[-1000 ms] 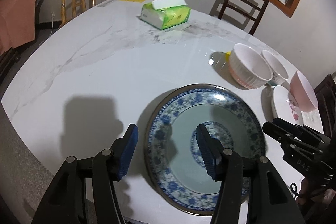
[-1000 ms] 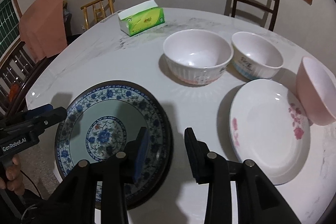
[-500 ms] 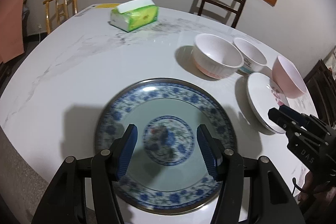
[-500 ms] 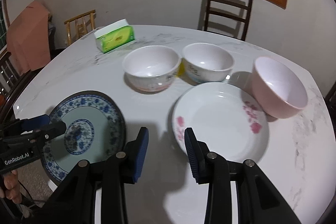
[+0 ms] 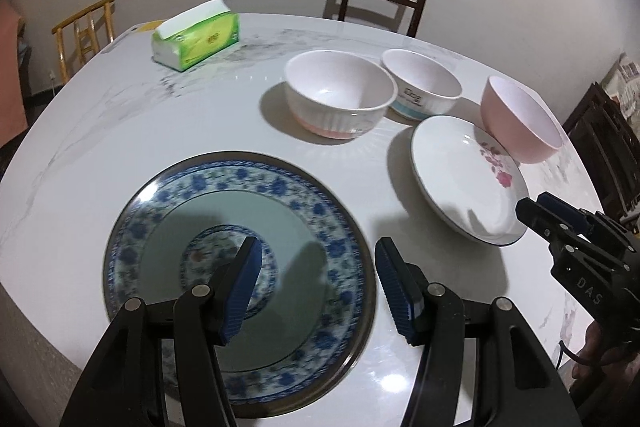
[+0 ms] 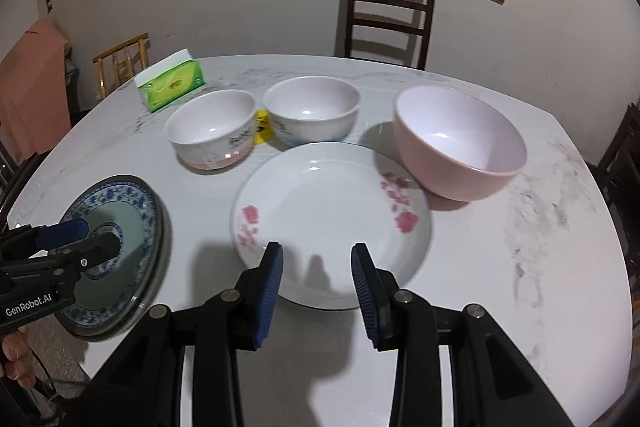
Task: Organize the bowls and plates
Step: 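Move both grippers toward the white plate with pink flowers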
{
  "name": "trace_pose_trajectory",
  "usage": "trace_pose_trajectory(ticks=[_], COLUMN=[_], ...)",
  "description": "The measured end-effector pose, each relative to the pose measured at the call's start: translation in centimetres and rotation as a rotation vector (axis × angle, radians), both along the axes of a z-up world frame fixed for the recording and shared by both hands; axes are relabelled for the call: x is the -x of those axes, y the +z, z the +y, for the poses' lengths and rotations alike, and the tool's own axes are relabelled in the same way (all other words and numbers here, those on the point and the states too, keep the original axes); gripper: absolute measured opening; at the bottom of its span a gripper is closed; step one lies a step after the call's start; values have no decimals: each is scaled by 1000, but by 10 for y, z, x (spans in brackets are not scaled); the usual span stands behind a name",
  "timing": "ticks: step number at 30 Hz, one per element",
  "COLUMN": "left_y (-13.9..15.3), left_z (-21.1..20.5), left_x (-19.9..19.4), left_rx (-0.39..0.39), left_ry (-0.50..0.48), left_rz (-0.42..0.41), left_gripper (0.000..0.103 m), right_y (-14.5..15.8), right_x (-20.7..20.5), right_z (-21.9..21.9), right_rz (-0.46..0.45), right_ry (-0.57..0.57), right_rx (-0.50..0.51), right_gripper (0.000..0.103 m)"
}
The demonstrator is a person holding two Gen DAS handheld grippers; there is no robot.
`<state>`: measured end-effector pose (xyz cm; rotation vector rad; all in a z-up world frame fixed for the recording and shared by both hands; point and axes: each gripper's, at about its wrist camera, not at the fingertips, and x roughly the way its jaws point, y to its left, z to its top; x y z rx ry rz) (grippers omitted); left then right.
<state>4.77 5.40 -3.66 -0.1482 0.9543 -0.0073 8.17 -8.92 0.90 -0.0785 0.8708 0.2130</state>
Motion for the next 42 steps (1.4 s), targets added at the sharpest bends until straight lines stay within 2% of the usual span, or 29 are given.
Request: trace_pose_trajectory(ticks=[11,15,26,31,42], left_y=[-5,-9,-14,-17,-32], left_z=[-33,-39,-49,-57,-69], left_x=[-19,-28,-54,-71,-96], left_rx=[-22,-21,59,92,108], left_ry=[-41,-52,-77,-93,-106], left_rz=[5,13,13,29,75], left_gripper=[55,55,52,50,36], right_y=[-11,-16,-36,-46,-60], right_x=[-8,-14,-40,-55,-82], right_z=[-38,-55,-96,-98,-94], right_rz=[8,39,113,136,156], right_ry=[-55,-57,-78,-87,-71], right_rx=[-2,-75,-258,-259,-252], right_gripper=[36,36,36,36,35])
